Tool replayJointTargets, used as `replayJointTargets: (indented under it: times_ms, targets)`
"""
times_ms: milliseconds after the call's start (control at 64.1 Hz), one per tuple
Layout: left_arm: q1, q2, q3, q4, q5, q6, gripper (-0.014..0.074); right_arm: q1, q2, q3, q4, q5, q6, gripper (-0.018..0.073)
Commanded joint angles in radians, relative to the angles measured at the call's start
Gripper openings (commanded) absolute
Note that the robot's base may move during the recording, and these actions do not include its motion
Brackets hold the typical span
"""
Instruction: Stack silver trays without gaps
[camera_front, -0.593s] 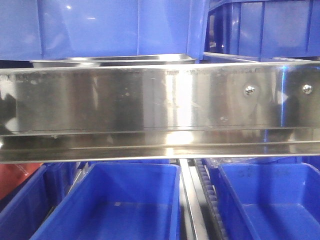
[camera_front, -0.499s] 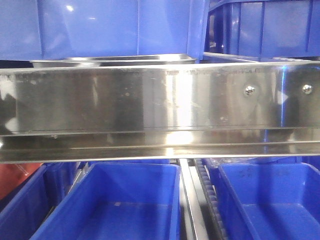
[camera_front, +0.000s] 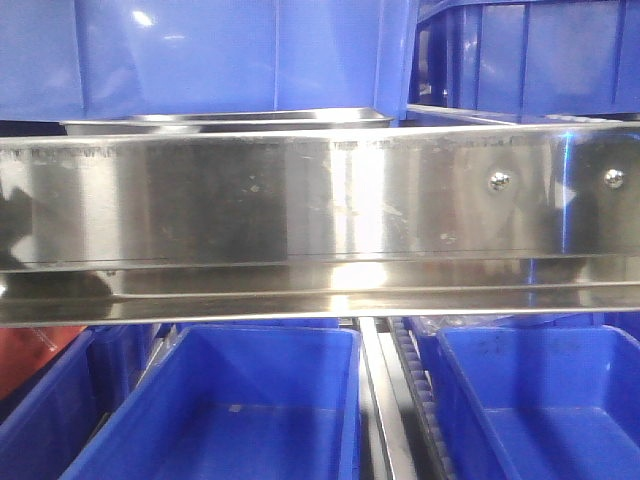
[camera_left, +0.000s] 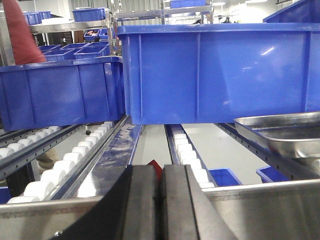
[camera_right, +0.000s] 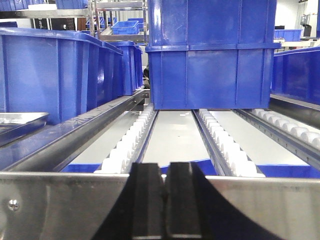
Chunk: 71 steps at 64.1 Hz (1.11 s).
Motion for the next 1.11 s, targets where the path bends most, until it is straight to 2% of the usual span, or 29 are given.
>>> replayJointTargets:
  times_ms: [0, 327, 374, 437, 593, 639, 717, 811, 982, 1092]
  targets:
    - [-0.004, -0.003, -0.001, 0.000, -0.022, 0.000, -0.0016, -0.003, -0.004, 0.000, -0.016, -0.014, -0.007, -0.0078]
    - [-0.004, -0.003, -0.001, 0.000, -0.022, 0.000, -0.0016, -0.003, -0.004, 0.000, -0.016, -0.014, -0.007, -0.0078]
    - [-0.004, -0.003, -0.001, 0.005, -0.028, 0.000, -0.0016, -0.003, -0.004, 0.000, -0.016, -0.049, -0.007, -0.0078]
    - [-0.004, -0.003, -0.001, 0.005, -0.056, 0.000, -0.0016, -0.003, -0.004, 0.000, -0.016, -0.091, -0.007, -0.0078]
    - [-0.004, -0.003, -0.001, 0.005, -0.223, 0.000, -0.0016, -0.003, -0.004, 0.000, -0.016, -0.285, 0.001, -0.0078]
    - [-0.004, -0.003, -0.005, 0.000, -0.252, -0.027, -0.0016, -0.003, -0.004, 0.000, -0.016, -0.298, 0.018, -0.0078]
    - [-0.004, -0.003, -0.040, -0.010, -0.255, -0.093, -0.0016, -0.003, -0.004, -0.030, -0.016, -0.238, 0.062, -0.0078]
    - [-0.004, -0.003, -0.103, -0.022, -0.200, -0.188, -0.0016, -0.003, -0.004, -0.103, -0.016, -0.113, 0.086, -0.0078]
    - [-0.004, -0.003, -0.226, -0.022, 0.028, -0.194, -0.0016, -0.003, -0.004, -0.250, 0.032, 0.069, 0.103, -0.0078]
    - [-0.004, -0.003, -0.256, -0.022, 0.100, -0.194, -0.0016, -0.003, -0.004, -0.328, 0.040, 0.251, 0.103, -0.0078]
